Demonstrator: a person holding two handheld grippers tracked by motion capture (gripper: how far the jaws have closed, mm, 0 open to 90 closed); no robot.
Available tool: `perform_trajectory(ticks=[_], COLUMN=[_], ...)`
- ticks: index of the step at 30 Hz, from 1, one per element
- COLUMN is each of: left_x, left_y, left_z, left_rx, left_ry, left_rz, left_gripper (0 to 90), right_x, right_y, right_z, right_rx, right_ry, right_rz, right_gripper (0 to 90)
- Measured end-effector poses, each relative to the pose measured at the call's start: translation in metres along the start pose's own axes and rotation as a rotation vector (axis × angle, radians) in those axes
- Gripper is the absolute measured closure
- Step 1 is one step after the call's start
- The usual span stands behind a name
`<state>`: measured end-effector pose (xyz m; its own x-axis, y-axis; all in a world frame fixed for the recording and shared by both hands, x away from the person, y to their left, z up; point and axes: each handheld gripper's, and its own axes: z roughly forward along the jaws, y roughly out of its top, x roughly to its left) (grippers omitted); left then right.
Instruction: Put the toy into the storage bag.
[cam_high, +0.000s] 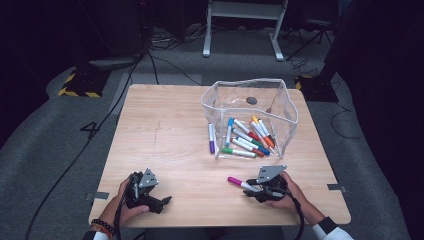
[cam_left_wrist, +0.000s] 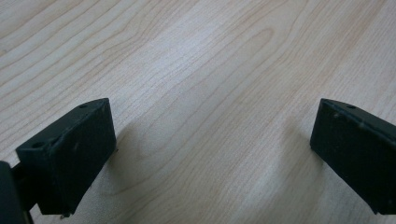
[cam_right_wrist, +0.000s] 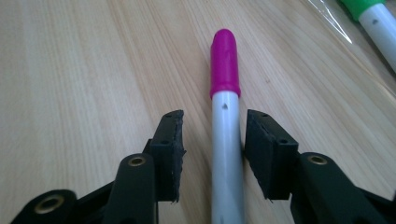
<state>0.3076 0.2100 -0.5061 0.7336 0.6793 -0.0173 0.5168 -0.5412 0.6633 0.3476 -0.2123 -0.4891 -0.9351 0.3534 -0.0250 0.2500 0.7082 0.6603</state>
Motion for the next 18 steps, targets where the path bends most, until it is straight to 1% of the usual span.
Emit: perform_trajectory(ticks=[1,2,3,4,5,7,10,13,14,15,16,17,18], left_x=[0.0,0.0,0.0,0.0,0.0,0.0,0.0,0.0,0.0,0.0,0.0,0.0,0.0], left_y=[0.0,0.0,0.0,0.0,0.0,0.0,0.0,0.0,0.0,0.0,0.0,0.0,0.0], left_z=[0.0,0.0,0.0,0.0,0.0,0.0,0.0,0.0,0.0,0.0,0.0,0.0,0.0], left_rx=[0.0,0.0,0.0,0.001,0.0,0.001,0.001,0.0,0.001,0.0,0.0,0.001,0.001], left_ry=[0.0,0.0,0.0,0.0,0.0,0.0,-0.001,0.0,-0.001,0.0,0.0,-0.001,-0.001], left_rz=[0.0,0.0,0.0,0.001,0.001,0.001,0.001,0.001,0.002,0.001,0.001,0.002,0.003], left_gripper=[0.5,0.5,0.5,0.5,0.5,0.5,0.5,0.5,0.5,0.5,0.5,0.5,0.5], right_x=[0.0,0.002,0.002,0.0,-0.002,-0.004,-0.004,-0.005,-0.005,-0.004,-0.004,-0.003,-0.002], right_y=[0.0,0.003,0.003,0.006,0.008,0.011,0.016,0.019,0.019,0.018,0.018,0.018,0.017], right_z=[0.0,0.005,0.005,0.009,0.011,0.016,0.02,0.024,0.025,0.025,0.025,0.025,0.023], right_rx=[0.0,-0.019,-0.019,-0.025,-0.031,-0.039,-0.042,-0.053,-0.067,-0.072,-0.072,-0.073,-0.07], right_ry=[0.0,0.002,0.002,-0.001,0.002,-0.01,-0.012,-0.015,-0.037,-0.04,-0.04,-0.042,-0.064], right_rz=[0.0,0.003,0.003,0.014,0.026,0.039,0.04,0.045,0.06,0.058,0.058,0.048,0.036], right_gripper=[57.5,58.1,58.1,56.4,56.5,56.9,57.7,60.3,67.9,73.1,73.1,74.3,75.0])
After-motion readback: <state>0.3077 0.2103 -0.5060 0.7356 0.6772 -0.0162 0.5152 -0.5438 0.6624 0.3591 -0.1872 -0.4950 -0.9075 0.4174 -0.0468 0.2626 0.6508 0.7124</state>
